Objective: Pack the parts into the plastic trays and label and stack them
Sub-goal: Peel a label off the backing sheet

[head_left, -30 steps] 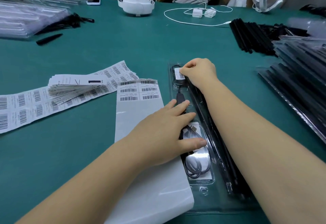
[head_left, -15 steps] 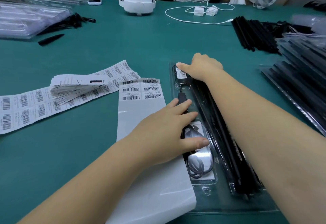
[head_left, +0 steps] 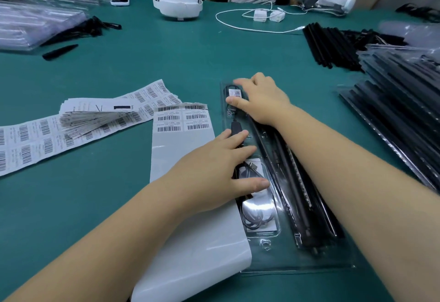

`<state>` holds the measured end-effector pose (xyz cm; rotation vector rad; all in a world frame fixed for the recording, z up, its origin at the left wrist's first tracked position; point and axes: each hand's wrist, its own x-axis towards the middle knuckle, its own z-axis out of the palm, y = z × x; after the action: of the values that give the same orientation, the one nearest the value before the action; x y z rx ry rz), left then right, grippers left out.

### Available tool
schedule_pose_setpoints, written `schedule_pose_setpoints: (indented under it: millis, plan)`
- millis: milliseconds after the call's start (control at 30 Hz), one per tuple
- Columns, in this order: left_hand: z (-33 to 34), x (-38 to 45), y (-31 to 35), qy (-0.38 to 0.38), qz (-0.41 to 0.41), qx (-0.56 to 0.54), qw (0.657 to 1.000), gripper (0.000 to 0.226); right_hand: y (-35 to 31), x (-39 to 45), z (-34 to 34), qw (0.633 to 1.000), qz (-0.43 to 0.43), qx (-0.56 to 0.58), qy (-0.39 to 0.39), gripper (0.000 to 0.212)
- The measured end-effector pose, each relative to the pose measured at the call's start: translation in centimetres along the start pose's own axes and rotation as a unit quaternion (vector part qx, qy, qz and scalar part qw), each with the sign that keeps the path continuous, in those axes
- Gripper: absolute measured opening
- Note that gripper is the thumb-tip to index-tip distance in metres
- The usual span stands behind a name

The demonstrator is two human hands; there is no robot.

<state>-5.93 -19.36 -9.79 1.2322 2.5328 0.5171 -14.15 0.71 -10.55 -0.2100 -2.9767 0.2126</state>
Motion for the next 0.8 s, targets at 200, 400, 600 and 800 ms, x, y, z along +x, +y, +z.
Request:
schedule_pose_setpoints:
  millis: [200,400,600,800]
  plan:
    - [-0.1,0.0,0.0,0.001,0.002,0.005,1.0,0.075,-0.5,-0.1,0.2,0.983,-0.158,-0.051,-0.074,0.075]
    - [0.0,0.0,-0.3,0.004,0.005,-0.003,1.0,0.076,-2.1,0.1,0.2,0.983,-0.082,-0.057,-0.153,0.076]
    - [0.1,0.1,-0.4,0.016,0.032,0.002,0.999,0.075,-4.4,0.0,0.5,0.985,0.018,-0.045,-0.167,0.065]
    - [0.4,0.1,-0.6,0.006,0.041,0.023,0.999,0.085,-4.0,-1.3,0.5,0.993,-0.055,0.06,-0.09,0.058]
